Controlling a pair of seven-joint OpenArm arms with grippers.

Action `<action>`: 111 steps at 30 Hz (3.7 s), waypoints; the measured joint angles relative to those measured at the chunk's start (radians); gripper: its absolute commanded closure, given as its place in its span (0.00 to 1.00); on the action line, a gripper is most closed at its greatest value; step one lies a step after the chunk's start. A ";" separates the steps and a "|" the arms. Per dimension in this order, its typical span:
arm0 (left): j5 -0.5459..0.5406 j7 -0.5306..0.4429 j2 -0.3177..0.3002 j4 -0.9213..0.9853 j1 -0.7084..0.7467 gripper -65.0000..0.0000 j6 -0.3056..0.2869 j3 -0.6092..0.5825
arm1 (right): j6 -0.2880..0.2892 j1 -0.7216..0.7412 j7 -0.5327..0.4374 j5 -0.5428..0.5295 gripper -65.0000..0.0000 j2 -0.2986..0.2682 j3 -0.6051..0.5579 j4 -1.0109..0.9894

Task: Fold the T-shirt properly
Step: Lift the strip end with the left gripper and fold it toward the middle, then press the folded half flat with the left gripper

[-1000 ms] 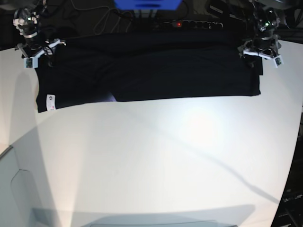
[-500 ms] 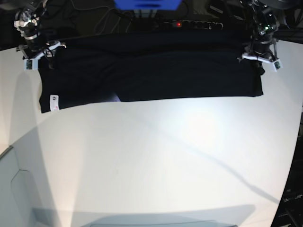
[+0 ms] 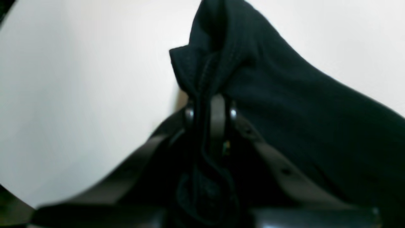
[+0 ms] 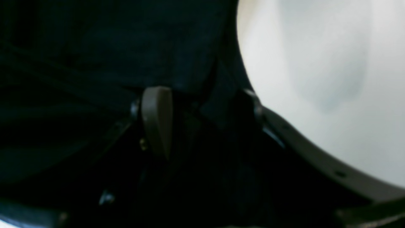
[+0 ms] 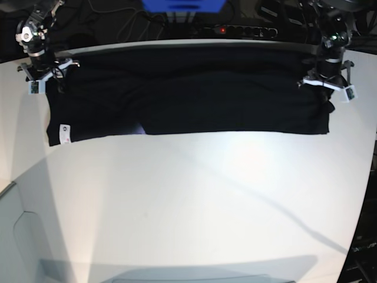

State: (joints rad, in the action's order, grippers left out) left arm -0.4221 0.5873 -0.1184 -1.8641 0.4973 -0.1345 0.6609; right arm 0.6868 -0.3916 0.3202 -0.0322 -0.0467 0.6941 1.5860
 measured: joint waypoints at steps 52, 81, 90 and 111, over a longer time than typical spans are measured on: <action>0.575 -0.004 0.224 0.169 -0.189 1.00 0.003 -1.098 | 0.000 0.023 0.008 0.014 0.51 0.002 -0.001 0.000; 0.590 -0.005 0.161 -0.111 -0.156 0.50 0.010 -1.105 | 0.000 0.036 0.016 0.018 0.51 0.003 -0.002 0.000; 0.595 0.000 0.063 -0.106 -0.024 0.50 0.011 -1.007 | 0.000 0.037 0.019 0.018 0.51 0.003 -0.002 0.000; 0.400 -0.019 0.071 0.103 -0.308 0.50 -0.008 -1.378 | 0.000 0.036 0.015 0.018 0.51 0.003 -0.002 0.000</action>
State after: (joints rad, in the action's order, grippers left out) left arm -0.0223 0.5686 -0.0471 -1.7611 0.1894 -0.1429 -0.7174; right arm 0.6872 -0.3557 0.3355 -0.0147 -0.0437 0.6918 1.5856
